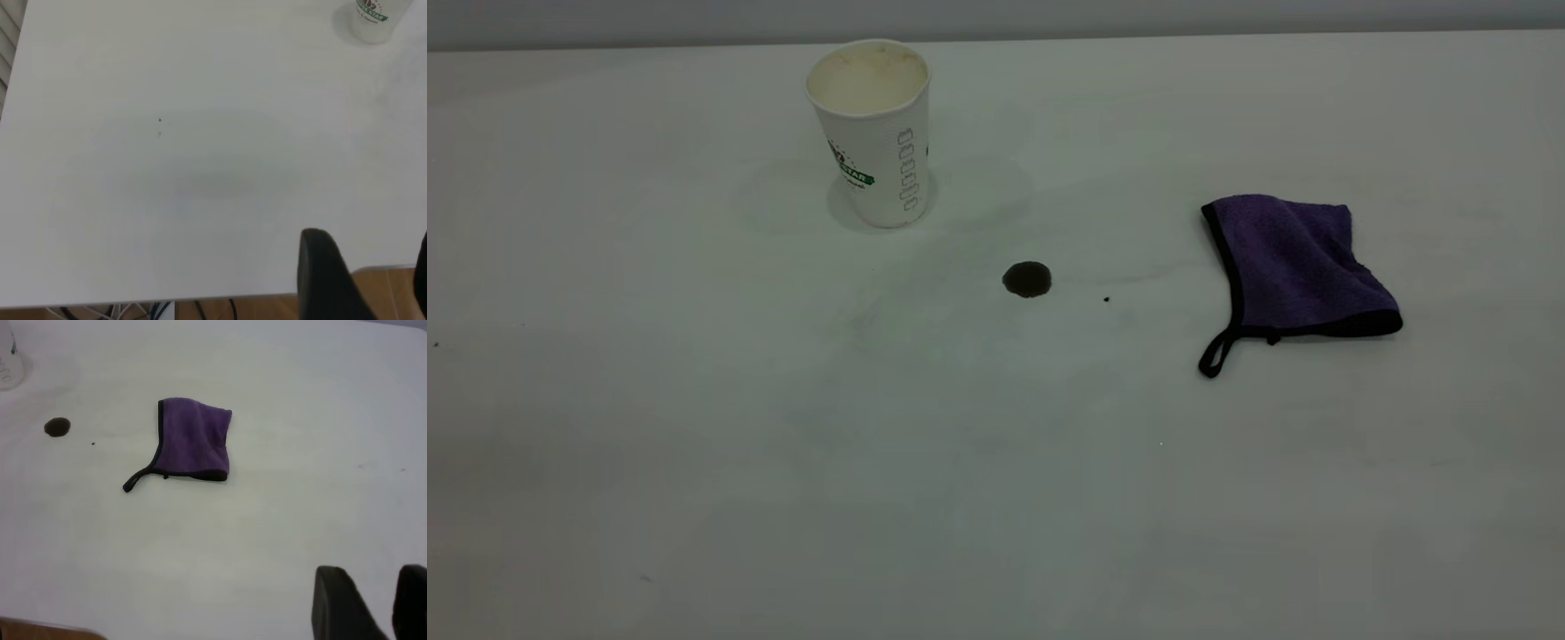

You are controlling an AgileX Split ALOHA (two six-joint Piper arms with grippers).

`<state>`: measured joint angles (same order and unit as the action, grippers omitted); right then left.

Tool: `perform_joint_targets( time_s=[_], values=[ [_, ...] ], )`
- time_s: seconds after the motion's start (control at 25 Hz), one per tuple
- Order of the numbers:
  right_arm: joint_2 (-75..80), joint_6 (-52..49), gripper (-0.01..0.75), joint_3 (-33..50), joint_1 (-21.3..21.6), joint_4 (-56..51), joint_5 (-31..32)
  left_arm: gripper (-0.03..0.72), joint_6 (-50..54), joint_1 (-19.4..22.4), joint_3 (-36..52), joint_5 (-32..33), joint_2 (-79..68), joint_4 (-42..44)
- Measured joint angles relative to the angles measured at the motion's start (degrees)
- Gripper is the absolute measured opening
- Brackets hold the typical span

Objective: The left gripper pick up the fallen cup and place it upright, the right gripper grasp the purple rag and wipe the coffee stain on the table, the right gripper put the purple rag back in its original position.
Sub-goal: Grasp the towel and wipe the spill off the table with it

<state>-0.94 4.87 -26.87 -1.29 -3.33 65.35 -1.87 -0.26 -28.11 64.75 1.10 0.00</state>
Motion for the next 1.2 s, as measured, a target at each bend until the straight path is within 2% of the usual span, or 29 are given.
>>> perform_joint_targets(
  time_s=[0.84, 0.96, 1.2],
  values=[
    [0.15, -0.05, 0.252, -0.65, 0.00, 0.50, -0.67, 0.391, 0.02, 0.00, 0.00, 0.00, 0.00, 0.00],
    [5.71, 0.00, 0.335, -4.31, 0.00, 1.27, -3.60, 0.391, 0.09, 0.00, 0.00, 0.00, 0.00, 0.00],
    [32.98, 1.18, 0.665, -13.87, 0.06, 3.02, -12.02, 0.391, 0.14, 0.00, 0.00, 0.00, 0.00, 0.00]
  ],
)
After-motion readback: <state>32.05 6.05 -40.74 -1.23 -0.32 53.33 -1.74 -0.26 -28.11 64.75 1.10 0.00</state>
